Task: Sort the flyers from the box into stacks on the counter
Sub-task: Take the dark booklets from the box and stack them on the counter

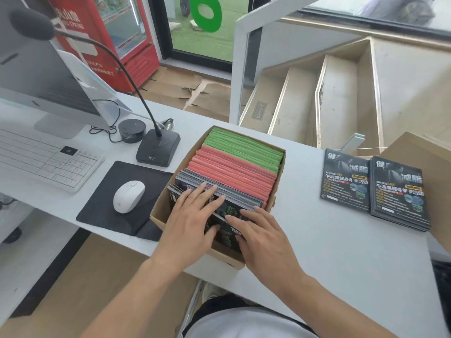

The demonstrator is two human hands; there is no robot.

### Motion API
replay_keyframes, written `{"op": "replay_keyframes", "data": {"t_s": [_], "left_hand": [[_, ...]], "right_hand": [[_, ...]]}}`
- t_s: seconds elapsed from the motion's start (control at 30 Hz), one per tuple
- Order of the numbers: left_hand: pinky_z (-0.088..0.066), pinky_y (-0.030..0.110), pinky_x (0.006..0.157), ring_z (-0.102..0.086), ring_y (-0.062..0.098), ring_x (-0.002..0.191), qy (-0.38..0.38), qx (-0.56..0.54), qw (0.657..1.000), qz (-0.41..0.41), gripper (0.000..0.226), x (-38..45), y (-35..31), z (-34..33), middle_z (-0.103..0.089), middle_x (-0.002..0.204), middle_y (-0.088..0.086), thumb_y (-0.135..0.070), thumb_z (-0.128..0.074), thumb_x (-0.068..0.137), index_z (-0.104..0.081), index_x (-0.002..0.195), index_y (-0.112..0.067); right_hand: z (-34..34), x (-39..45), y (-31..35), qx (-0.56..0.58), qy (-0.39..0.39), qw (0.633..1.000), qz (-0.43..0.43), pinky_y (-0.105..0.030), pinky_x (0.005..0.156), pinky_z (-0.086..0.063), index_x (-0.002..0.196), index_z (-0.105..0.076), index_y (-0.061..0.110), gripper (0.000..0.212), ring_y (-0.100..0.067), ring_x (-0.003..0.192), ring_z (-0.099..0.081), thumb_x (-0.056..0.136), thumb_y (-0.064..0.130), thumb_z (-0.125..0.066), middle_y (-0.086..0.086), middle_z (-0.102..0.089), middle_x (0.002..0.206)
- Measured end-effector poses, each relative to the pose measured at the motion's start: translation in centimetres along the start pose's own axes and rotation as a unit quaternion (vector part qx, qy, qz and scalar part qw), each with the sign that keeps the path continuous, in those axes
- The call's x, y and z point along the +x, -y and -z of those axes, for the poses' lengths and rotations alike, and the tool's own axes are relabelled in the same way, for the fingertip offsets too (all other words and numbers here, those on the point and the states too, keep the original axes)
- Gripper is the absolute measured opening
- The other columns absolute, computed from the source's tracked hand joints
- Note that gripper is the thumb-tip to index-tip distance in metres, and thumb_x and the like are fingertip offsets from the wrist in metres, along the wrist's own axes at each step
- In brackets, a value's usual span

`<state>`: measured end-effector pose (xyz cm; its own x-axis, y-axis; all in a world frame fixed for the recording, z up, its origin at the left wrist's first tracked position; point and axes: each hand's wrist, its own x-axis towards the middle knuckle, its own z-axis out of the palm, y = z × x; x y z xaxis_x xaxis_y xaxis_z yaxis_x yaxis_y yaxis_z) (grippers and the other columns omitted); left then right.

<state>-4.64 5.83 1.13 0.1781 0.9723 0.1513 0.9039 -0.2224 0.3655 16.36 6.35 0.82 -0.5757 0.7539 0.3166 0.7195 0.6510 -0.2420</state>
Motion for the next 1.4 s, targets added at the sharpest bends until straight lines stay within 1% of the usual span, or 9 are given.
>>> {"op": "replay_keyframes", "data": {"t_s": [0.1, 0.23, 0.37, 0.5, 0.6, 0.77, 0.97, 1.13, 1.4], "left_hand": [[-0.013, 0.044, 0.127, -0.011, 0.014, 0.156, -0.009, -0.002, 1.0, -0.019, 0.069, -0.4, 0.3, -0.3, -0.029, 0.165, -0.005, -0.024, -0.071, 0.091, -0.041, 0.154, -0.027], [-0.013, 0.043, 0.127, -0.019, 0.016, 0.155, -0.041, -0.028, 0.998, -0.027, 0.065, -0.5, 0.4, -0.6, -0.034, 0.162, -0.001, -0.017, -0.075, 0.088, -0.051, 0.148, -0.024], [-0.019, 0.047, 0.126, -0.028, 0.017, 0.152, -0.068, -0.057, 0.996, -0.013, 0.049, -0.8, 0.1, -0.7, -0.043, 0.158, 0.0, -0.011, -0.078, 0.085, -0.066, 0.132, -0.019], [-0.017, 0.044, 0.127, -0.038, 0.013, 0.146, -0.071, -0.055, 0.996, 0.001, 0.043, -1.3, 0.1, -0.7, -0.059, 0.142, -0.004, -0.012, -0.08, 0.083, -0.067, 0.123, -0.018], [-0.018, 0.039, 0.127, -0.049, 0.013, 0.135, -0.071, -0.05, 0.996, 0.013, 0.05, -1.2, 0.0, -0.4, -0.064, 0.13, -0.005, -0.015, -0.082, 0.08, -0.063, 0.126, -0.019], [-0.024, 0.044, 0.125, -0.042, 0.016, 0.141, -0.059, -0.041, 0.997, 0.001, 0.063, -1.0, 0.0, -0.3, -0.054, 0.144, -0.002, -0.02, -0.08, 0.084, -0.055, 0.142, -0.019], [-0.025, 0.048, 0.124, -0.037, 0.018, 0.146, -0.056, -0.04, 0.998, -0.014, 0.052, -0.6, 0.2, -0.5, -0.054, 0.147, 0.0, -0.013, -0.079, 0.084, -0.065, 0.134, -0.015], [-0.025, 0.051, 0.123, -0.037, 0.018, 0.148, -0.069, -0.024, 0.997, -0.028, 0.056, -0.8, 0.2, -0.7, -0.056, 0.147, 0.0, -0.008, -0.076, 0.086, -0.06, 0.14, -0.012], [-0.027, 0.053, 0.122, -0.037, 0.019, 0.149, -0.084, -0.022, 0.995, -0.047, 0.056, -1.3, 0.4, -0.8, -0.054, 0.148, 0.0, -0.01, -0.075, 0.087, -0.059, 0.14, -0.012]], "right_hand": [[-0.2, -0.3, -0.3, -0.03, 0.002, 1.0, 0.005, -0.042, 0.12, -0.031, 0.144, -0.055, 0.017, 0.049, -0.025, 0.143, -0.042, 0.096, 0.023, -0.064, 0.0, -0.057, 0.145], [-0.3, -0.3, -0.2, -0.074, 0.03, 0.996, -0.032, -0.045, 0.12, -0.03, 0.147, -0.05, 0.012, 0.052, -0.027, 0.149, -0.034, 0.1, 0.034, -0.054, -0.004, -0.048, 0.154], [-0.3, -0.3, -0.1, -0.079, 0.032, 0.996, -0.028, -0.046, 0.12, -0.03, 0.136, -0.062, 0.013, 0.041, -0.029, 0.147, -0.036, 0.1, 0.032, -0.054, -0.008, -0.048, 0.153], [-0.4, -0.5, -0.2, -0.062, 0.009, 0.998, -0.006, -0.046, 0.12, -0.031, 0.131, -0.065, 0.015, 0.034, -0.03, 0.144, -0.041, 0.1, 0.027, -0.056, -0.007, -0.053, 0.149], [-0.5, -0.5, -0.2, -0.049, -0.008, 0.999, 0.007, -0.046, 0.118, -0.034, 0.133, -0.064, 0.015, 0.036, -0.029, 0.141, -0.045, 0.097, 0.021, -0.061, -0.007, -0.057, 0.145], [-0.5, -0.4, -0.1, -0.078, -0.017, 0.997, 0.025, -0.048, 0.115, -0.037, 0.137, -0.062, 0.013, 0.04, -0.029, 0.139, -0.048, 0.097, 0.017, -0.057, -0.005, -0.061, 0.14], [-0.4, -0.5, -0.1, -0.082, 0.005, 0.997, 0.004, -0.047, 0.117, -0.034, 0.141, -0.058, 0.015, 0.045, -0.028, 0.141, -0.046, 0.097, 0.021, -0.055, 0.0, -0.062, 0.14], [-0.4, -0.5, -0.1, -0.059, 0.004, 0.998, -0.018, -0.045, 0.116, -0.035, 0.145, -0.053, 0.013, 0.05, -0.028, 0.144, -0.042, 0.096, 0.023, -0.059, -0.004, -0.053, 0.149], [-0.5, -0.8, 0.5, -0.043, -0.013, 0.999, -0.019, -0.047, 0.116, -0.036, 0.14, -0.059, 0.015, 0.044, -0.027, 0.144, -0.042, 0.096, 0.018, -0.061, -0.001, -0.058, 0.145]]}}
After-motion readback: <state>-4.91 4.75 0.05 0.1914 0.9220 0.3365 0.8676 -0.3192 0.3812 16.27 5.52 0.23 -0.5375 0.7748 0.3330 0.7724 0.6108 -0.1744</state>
